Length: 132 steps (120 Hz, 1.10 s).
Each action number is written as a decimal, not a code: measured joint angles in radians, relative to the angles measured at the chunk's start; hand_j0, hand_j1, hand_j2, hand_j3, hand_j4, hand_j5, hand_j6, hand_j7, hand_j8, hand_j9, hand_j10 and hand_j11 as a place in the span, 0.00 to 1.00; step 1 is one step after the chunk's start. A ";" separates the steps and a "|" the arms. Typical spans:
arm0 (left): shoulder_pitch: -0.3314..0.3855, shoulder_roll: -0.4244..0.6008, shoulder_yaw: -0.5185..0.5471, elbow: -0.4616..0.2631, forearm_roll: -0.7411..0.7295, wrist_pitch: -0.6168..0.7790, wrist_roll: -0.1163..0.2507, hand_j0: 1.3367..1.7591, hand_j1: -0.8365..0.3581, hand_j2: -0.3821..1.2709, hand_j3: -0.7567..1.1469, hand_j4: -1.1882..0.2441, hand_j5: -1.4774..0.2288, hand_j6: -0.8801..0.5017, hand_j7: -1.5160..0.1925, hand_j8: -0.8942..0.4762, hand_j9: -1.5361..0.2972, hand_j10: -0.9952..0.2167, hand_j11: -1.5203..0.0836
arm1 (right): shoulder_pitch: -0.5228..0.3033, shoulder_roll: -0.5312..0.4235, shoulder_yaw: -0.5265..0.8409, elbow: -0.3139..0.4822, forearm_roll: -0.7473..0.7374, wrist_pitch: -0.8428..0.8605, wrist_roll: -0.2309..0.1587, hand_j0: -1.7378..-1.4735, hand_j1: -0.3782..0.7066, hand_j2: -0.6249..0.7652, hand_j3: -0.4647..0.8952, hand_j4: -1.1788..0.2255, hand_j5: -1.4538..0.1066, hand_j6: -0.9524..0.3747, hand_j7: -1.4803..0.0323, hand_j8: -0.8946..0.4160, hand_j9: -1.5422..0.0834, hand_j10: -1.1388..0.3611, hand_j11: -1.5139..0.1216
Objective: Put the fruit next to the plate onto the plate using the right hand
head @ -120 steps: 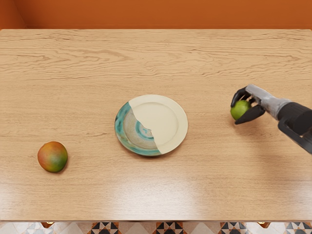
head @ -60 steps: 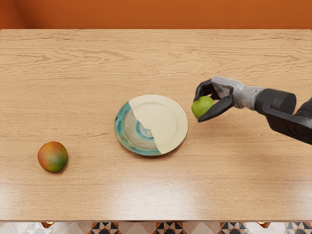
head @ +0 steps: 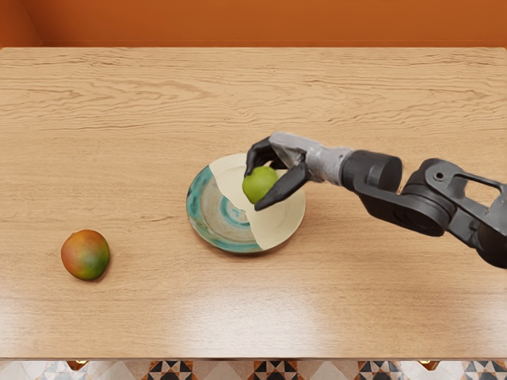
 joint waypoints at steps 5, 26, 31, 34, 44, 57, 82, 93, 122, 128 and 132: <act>0.000 0.000 0.000 0.000 0.000 0.000 0.000 0.76 0.76 0.26 0.40 0.67 0.69 0.47 0.71 0.48 0.67 0.63 0.76 | 0.001 0.023 -0.004 -0.012 -0.032 0.000 0.000 0.36 0.40 0.45 0.34 0.25 0.18 0.30 0.25 0.40 0.26 0.43 0.24; 0.000 0.000 0.000 0.000 0.000 0.000 0.000 0.76 0.76 0.26 0.40 0.67 0.69 0.47 0.71 0.48 0.67 0.63 0.76 | 0.004 0.091 -0.019 -0.053 -0.133 -0.001 0.000 0.36 0.41 0.46 0.34 0.25 0.19 0.30 0.25 0.40 0.26 0.44 0.25; 0.000 0.000 0.000 0.000 0.000 0.000 0.000 0.76 0.76 0.26 0.40 0.67 0.69 0.47 0.71 0.48 0.67 0.63 0.76 | 0.005 0.104 -0.023 -0.060 -0.155 -0.001 0.000 0.36 0.41 0.46 0.34 0.24 0.19 0.31 0.25 0.40 0.27 0.44 0.25; 0.000 0.000 0.000 0.000 0.000 0.000 0.000 0.76 0.76 0.26 0.40 0.67 0.69 0.47 0.71 0.48 0.67 0.63 0.76 | 0.008 0.113 -0.028 -0.067 -0.167 -0.002 0.000 0.36 0.41 0.46 0.34 0.24 0.20 0.31 0.25 0.40 0.27 0.44 0.25; 0.000 0.000 0.000 0.000 0.000 0.000 0.000 0.76 0.76 0.26 0.40 0.67 0.69 0.47 0.71 0.48 0.67 0.63 0.76 | 0.025 0.143 -0.049 -0.091 -0.192 -0.003 0.000 0.36 0.42 0.46 0.34 0.24 0.20 0.31 0.25 0.40 0.27 0.44 0.25; 0.000 0.000 0.000 0.000 0.000 0.000 0.000 0.76 0.76 0.26 0.40 0.67 0.69 0.47 0.71 0.48 0.67 0.63 0.76 | 0.034 0.158 -0.065 -0.104 -0.211 -0.004 0.001 0.37 0.42 0.46 0.34 0.24 0.20 0.31 0.25 0.40 0.27 0.44 0.25; 0.000 0.000 0.000 0.000 0.000 0.000 0.000 0.76 0.76 0.26 0.40 0.67 0.69 0.47 0.71 0.48 0.67 0.63 0.76 | 0.039 0.162 -0.071 -0.122 -0.224 -0.005 0.002 0.35 0.42 0.45 0.34 0.30 0.28 0.29 0.33 0.38 0.34 0.43 0.32; 0.000 0.000 0.000 0.000 0.000 0.000 0.000 0.76 0.76 0.26 0.40 0.67 0.69 0.47 0.71 0.48 0.67 0.63 0.76 | 0.038 0.160 -0.071 -0.133 -0.222 -0.007 0.004 0.34 0.45 0.48 0.34 0.35 0.35 0.27 0.39 0.36 0.40 0.43 0.38; 0.000 0.000 0.000 0.000 0.000 0.000 0.000 0.76 0.76 0.26 0.40 0.67 0.69 0.47 0.71 0.48 0.67 0.63 0.76 | 0.037 0.158 -0.070 -0.148 -0.211 -0.008 0.006 0.31 0.48 0.45 0.34 0.47 0.50 0.34 0.53 0.36 0.53 0.45 0.51; 0.000 0.000 0.000 0.000 0.000 0.000 0.000 0.76 0.76 0.26 0.40 0.67 0.69 0.47 0.71 0.48 0.67 0.63 0.76 | 0.037 0.158 -0.070 -0.150 -0.209 -0.008 0.006 0.31 0.46 0.44 0.34 0.50 0.53 0.36 0.56 0.37 0.56 0.47 0.54; 0.000 0.000 0.000 0.000 0.000 0.000 0.000 0.76 0.76 0.26 0.40 0.67 0.69 0.47 0.71 0.48 0.67 0.63 0.76 | 0.037 0.158 -0.070 -0.151 -0.207 -0.008 0.006 0.31 0.45 0.44 0.34 0.51 0.55 0.38 0.58 0.38 0.58 0.48 0.56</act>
